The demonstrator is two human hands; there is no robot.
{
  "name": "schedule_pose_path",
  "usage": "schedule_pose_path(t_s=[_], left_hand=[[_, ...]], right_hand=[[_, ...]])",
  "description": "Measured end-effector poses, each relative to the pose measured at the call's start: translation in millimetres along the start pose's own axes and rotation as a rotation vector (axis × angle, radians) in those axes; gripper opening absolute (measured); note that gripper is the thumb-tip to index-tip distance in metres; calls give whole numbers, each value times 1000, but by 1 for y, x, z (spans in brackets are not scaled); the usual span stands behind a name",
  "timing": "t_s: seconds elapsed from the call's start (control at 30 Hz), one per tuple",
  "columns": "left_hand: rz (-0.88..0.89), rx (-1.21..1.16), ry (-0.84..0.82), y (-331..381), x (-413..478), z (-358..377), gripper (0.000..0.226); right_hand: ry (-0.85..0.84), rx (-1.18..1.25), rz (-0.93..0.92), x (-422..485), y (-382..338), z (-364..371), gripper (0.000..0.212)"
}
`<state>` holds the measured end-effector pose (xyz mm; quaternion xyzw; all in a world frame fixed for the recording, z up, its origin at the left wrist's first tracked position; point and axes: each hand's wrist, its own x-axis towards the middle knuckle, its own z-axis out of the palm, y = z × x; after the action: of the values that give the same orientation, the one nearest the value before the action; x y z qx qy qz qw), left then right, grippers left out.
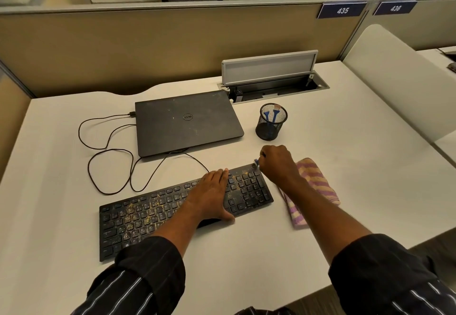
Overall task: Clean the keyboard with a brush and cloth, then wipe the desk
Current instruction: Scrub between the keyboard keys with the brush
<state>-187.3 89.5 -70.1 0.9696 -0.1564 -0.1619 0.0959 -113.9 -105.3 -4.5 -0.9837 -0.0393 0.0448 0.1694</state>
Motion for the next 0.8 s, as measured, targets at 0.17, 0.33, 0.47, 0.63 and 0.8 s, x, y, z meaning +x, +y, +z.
schedule_pose_path(t_s=[0.17, 0.33, 0.47, 0.63, 0.8], left_hand=[[2, 8, 8, -1, 0, 1, 141], [-8, 1, 1, -1, 1, 2, 141], [-4, -3, 4, -1, 1, 2, 141], [-6, -3, 5, -1, 1, 2, 142], [-9, -8, 4, -1, 0, 1, 141]], right_hand=[[-135, -11, -104, -8, -11, 10, 24], [-35, 24, -100, 1, -9, 1, 26], [-134, -41, -90, -1, -12, 2, 25], [-171, -18, -170, -7, -22, 4, 26], [-16, 3, -25, 0, -13, -3, 26]])
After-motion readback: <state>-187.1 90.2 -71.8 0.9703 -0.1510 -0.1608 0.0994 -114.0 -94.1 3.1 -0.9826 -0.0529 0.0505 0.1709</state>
